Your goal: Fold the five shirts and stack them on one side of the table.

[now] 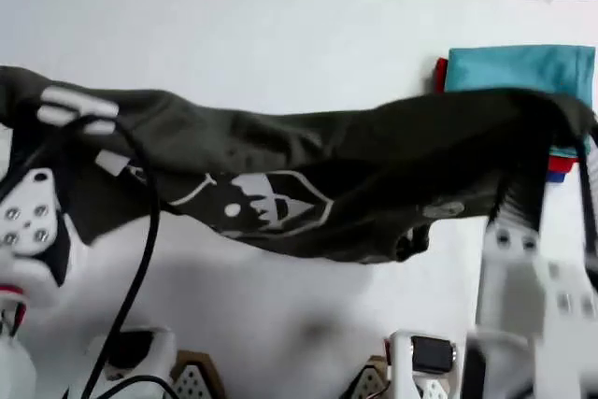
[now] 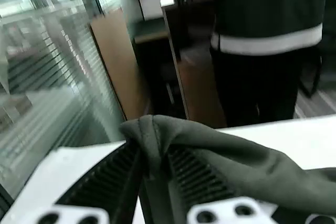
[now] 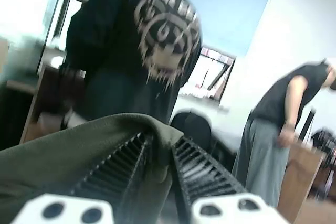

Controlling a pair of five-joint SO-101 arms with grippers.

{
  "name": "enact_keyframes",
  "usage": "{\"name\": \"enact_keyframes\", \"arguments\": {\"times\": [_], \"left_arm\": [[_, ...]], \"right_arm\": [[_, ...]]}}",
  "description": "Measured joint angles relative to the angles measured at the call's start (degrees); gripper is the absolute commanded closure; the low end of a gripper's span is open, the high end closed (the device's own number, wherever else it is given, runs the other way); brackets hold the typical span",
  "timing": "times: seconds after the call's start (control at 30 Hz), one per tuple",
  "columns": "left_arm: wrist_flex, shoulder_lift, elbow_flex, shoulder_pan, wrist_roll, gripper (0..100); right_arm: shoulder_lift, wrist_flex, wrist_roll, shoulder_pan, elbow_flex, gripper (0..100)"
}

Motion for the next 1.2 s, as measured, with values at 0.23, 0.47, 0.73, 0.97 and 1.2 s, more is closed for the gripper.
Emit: {"name": "enact_keyframes", "arguments": {"times": [0.23, 0.47, 0.73, 0.97, 1.2], "left_arm": [[0.0, 0.0, -1.41, 0.0, 0.0, 97], [0.0, 0.0, 2.29, 0.0, 0.0, 97], [0.0, 1.23, 13.54, 0.0, 0.44, 97], [-0.44, -2.99, 13.89, 0.0, 0.44, 97], [-7.56, -10.46, 13.8, 0.0, 0.44, 97]], "right_arm": [[-5.89, 1.58, 0.0, 0.0, -2.02, 97.8], [-5.01, 1.58, 0.0, 0.0, -2.02, 97.8], [8.7, -3.16, 0.0, 0.0, -3.08, 97.8], [8.7, -1.32, 0.0, 0.0, -9.05, 97.8], [5.8, 3.43, 0.0, 0.0, -9.49, 97.8]]}}
